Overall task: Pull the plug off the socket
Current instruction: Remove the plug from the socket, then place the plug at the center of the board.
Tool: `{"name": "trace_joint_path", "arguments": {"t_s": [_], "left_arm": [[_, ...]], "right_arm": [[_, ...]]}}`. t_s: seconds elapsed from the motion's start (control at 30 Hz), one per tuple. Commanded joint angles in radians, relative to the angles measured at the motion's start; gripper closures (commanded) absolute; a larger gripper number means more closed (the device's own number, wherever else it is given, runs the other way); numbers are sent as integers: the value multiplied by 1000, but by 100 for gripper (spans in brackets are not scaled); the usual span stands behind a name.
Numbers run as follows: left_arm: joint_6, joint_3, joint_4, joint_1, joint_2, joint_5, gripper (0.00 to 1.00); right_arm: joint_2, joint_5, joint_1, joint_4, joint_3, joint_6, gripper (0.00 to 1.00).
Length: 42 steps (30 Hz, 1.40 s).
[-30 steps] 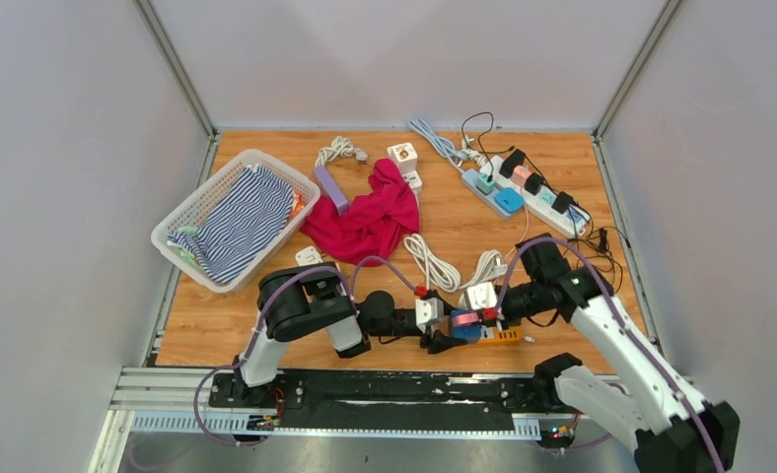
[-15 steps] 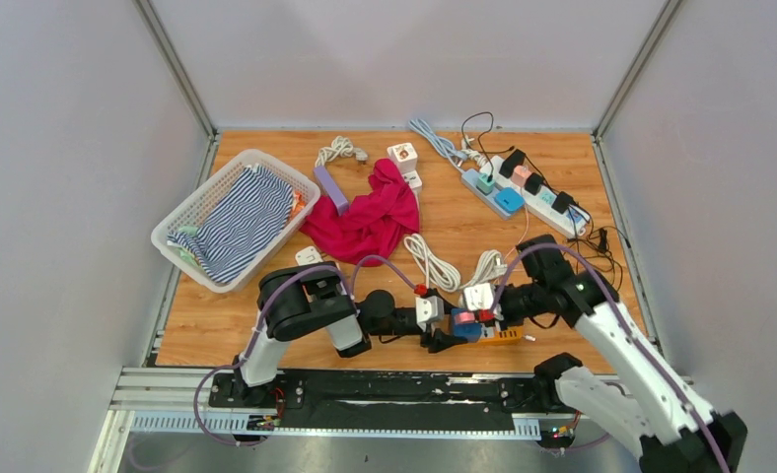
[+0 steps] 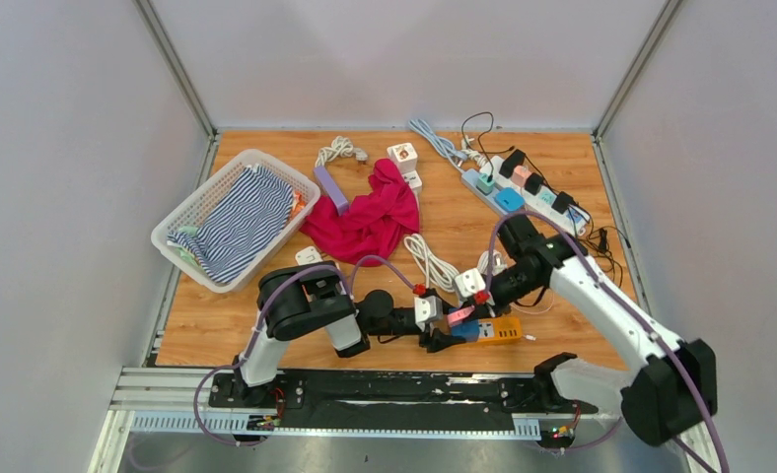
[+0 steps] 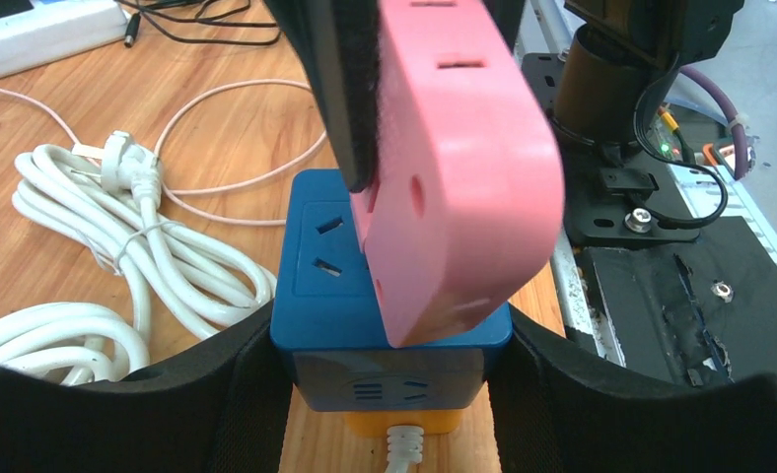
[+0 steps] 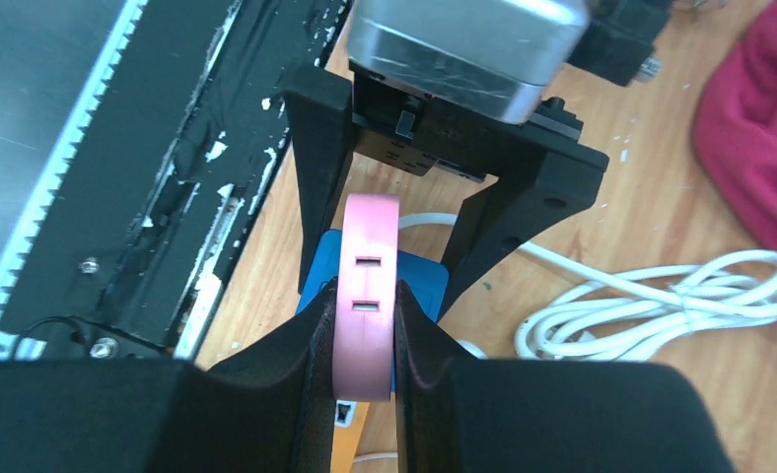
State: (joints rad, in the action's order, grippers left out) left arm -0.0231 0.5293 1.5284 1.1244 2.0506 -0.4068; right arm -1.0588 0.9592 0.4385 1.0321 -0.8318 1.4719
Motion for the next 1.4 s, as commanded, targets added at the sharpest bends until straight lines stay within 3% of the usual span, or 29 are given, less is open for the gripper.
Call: {"name": "trace_joint_path", "arguments": {"t_s": [0.0,0.17,0.27,0.37,0.53,0.7,0.77,0.83,0.97,1.03,1.13,1.37], "left_arm": [[12,-11,0,-20,31,63,100],[10,-1,-1,-20,38,55,100],[8,-1,0,-20,37,51,100],[8,-5,0,-20,30,49,100],[10,-6,0,-20,29,48,100],[17,-12,0,-20,23,56,100],[16,-16,0,-20,17,65,98],[4,-21,1,-20,5,73,79],[-40,-50,2,-19,-52,84,25],[-57,-78,1,-19,-99,100,12],[-83,-133,0,-20,-178,130,0],[-176,-244,-3,-20,-369,149,0]], "right_arm": [[-123,112,56,312,-81,25,100],[96,-69,8,181,11,-175,100],[285,-55,-91,133,64,-198,100],[352,-8,-133,124,124,-135,100],[261,113,-102,106,148,-30,100],[16,186,-39,307,-63,80,100],[-33,160,-42,391,-151,35,100],[-13,122,-53,403,-166,-6,100],[132,94,-78,298,-78,-109,100],[191,87,-91,248,-44,-144,100],[221,64,-99,216,-33,-175,100],[218,40,-102,211,-32,-187,100]]}}
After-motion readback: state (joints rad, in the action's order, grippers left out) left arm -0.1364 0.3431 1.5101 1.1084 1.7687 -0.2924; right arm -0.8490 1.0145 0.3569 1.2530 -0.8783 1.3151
